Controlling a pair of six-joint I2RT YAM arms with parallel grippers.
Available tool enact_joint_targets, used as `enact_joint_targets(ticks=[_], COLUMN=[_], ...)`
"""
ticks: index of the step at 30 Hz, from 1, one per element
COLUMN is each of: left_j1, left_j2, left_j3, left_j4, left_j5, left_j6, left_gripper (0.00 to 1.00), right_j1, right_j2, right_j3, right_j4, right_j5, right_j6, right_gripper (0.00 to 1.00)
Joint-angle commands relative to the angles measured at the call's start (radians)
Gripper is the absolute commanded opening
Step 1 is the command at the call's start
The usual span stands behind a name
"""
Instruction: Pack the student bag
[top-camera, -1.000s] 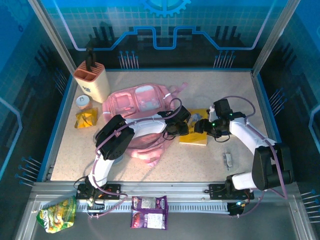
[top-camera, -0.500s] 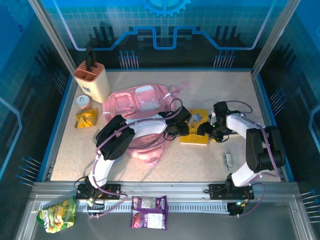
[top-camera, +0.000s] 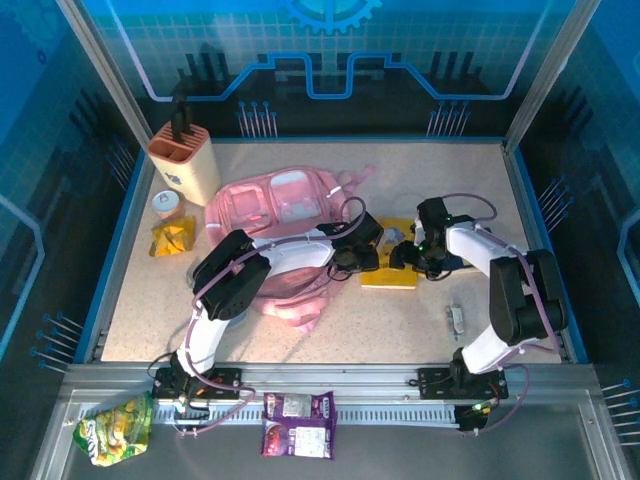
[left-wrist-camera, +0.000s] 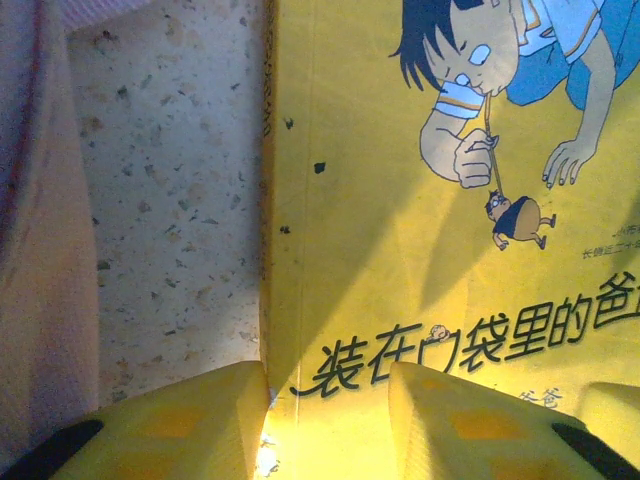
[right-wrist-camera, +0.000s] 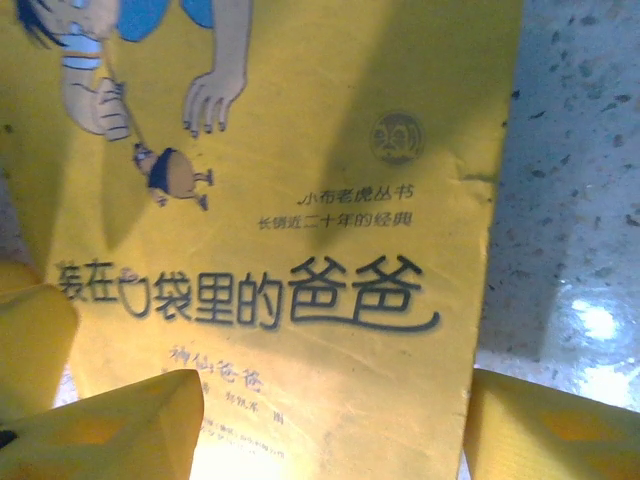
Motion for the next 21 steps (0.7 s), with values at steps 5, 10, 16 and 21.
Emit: enact_joint_targets(ticks=[5, 10, 16, 21], left_j1=[-0.017, -0.016, -0.017, -0.016], left_j2=[0.05, 0.05, 0.049, 0.047], left_j3=[-0.001, -0.004, -0.01, -0.003], left_j4=[-0.033, -0.029, -0.023, -0.022], left_j5=[0.026, 0.028, 0.036, 0.034], left_j6=[0.014, 0.014, 0.011, 0.014], left_gripper=[0.39, 0.38, 0.38, 0.38], right_j1=[0.01, -0.02, -0.053, -0.08], right_j2=[-0.097, -0.099, -0.107, -0.132], right_j3=[0.027, -0.008, -0.038, -0.061], right_j4=[-0.004, 0.029, 0.049, 0.071], right_j5=[-0.06, -0.132, -0.173, -0.209], right_j6=[-0.031, -0.021, 0.0, 0.01], right_gripper=[0.63, 0.52, 0.38, 0.19])
